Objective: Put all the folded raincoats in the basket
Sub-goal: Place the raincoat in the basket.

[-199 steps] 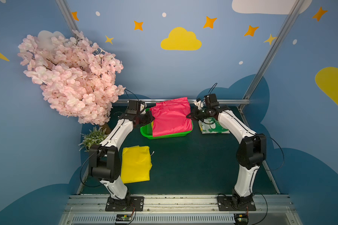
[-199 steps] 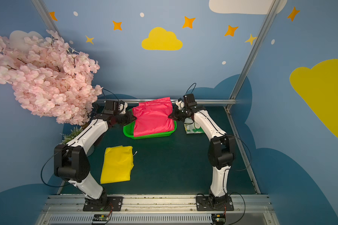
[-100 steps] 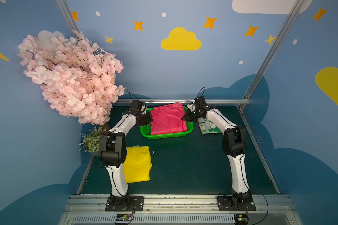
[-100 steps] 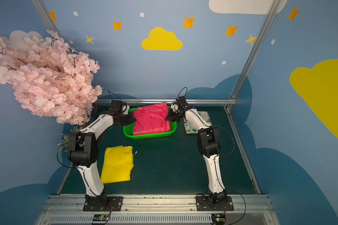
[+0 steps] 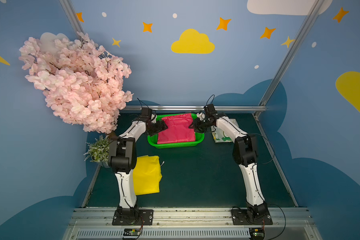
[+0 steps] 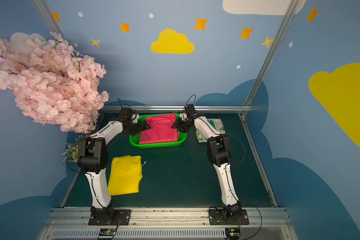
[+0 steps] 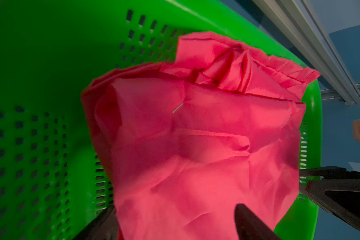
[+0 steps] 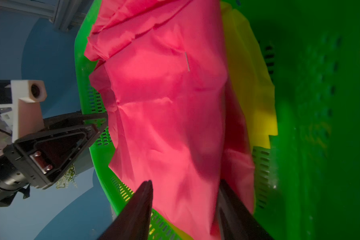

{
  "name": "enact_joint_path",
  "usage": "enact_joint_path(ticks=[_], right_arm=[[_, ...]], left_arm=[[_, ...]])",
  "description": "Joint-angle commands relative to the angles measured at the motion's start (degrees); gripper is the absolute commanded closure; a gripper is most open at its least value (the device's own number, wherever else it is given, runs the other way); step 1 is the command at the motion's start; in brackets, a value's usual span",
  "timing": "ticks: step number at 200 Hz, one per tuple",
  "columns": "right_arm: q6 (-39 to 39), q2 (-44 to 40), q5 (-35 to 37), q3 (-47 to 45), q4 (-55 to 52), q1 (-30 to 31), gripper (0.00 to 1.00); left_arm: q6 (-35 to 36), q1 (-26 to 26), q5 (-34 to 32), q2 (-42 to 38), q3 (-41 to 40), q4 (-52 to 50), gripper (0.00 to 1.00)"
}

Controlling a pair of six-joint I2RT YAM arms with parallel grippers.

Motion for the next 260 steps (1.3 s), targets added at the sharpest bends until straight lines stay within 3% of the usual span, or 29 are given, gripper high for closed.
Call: enact_joint_path(ticks=[1,29,73,132,177,217,260], right_arm=[[-0.44,-1.9,0.36,2.09,-0.52,0.42,0.36],[-0.87,-4.69,1.26,1.74,-0.8,0.76,0.29],[-3.01,-12.06,3.99,-1.97,-1.02,2.32,0.27],[-4.26,-24.17,6.11,-12.43,1.31,7.07,0.25],[-5.22,-30.24,7.71,-22.32,2.5,14.49,0.25],[-5.15,-31.1,11.46,-30.08,4.0,22.68,0.25],[-0.86,-24.92,11.74,-33.86,8.97,28.91,0.25]], left_arm=[[1.1,0.71,-0.13,-3.36,0.71,-0.85,0.0],[0.92,0.47,1.14,-7.45,0.08,-0.26,0.0],[0.33,-1.17,1.35,-17.5,-5.94,1.58,0.0],[-3.93,-3.33,0.48,-38.34,-27.85,7.0,0.0],[-8.28,-3.24,-3.28,-57.11,-46.65,7.09,0.0],[-12.14,-3.05,-5.67,-70.08,-56.93,1.07,0.0],[-16.99,-2.37,-8.15,-77.09,-63.6,-4.0,0.0]])
